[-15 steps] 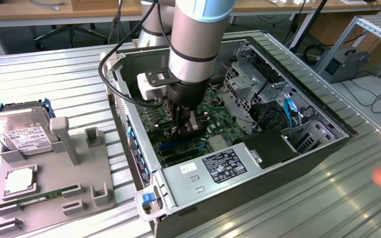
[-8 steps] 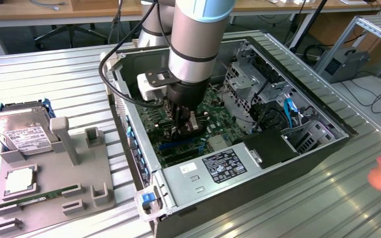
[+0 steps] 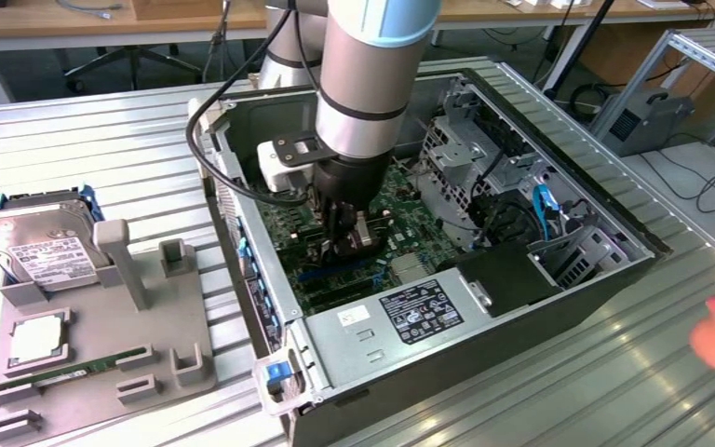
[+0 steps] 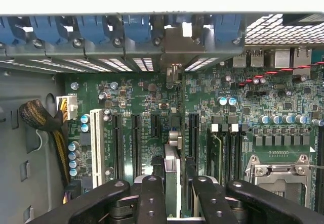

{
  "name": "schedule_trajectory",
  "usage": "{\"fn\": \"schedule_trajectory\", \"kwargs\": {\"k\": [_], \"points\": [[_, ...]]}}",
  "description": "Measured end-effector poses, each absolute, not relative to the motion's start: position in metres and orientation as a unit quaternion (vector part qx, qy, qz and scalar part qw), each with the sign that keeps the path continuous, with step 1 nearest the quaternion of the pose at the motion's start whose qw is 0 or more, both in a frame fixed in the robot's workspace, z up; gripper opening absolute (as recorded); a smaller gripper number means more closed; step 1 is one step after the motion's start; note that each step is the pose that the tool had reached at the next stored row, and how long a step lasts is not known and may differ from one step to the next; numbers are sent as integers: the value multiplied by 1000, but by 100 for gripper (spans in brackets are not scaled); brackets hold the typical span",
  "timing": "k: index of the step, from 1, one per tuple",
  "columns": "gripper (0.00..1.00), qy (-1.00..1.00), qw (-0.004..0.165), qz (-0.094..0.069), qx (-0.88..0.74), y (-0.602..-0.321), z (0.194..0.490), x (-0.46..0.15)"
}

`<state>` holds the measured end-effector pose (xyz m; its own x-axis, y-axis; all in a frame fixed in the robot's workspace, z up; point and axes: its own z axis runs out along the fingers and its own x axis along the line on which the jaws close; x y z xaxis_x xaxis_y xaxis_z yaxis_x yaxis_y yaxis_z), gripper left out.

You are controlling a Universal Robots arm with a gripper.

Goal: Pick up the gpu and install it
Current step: 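Insert the gpu into the slot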

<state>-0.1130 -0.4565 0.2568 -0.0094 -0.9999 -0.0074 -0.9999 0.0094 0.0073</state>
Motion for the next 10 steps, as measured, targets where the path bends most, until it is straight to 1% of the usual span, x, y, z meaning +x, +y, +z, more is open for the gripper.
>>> {"fn": "schedule_trajectory", "kwargs": {"k": [10], "points": [[26,710,0,5,-704,-456,252,-113]]}}
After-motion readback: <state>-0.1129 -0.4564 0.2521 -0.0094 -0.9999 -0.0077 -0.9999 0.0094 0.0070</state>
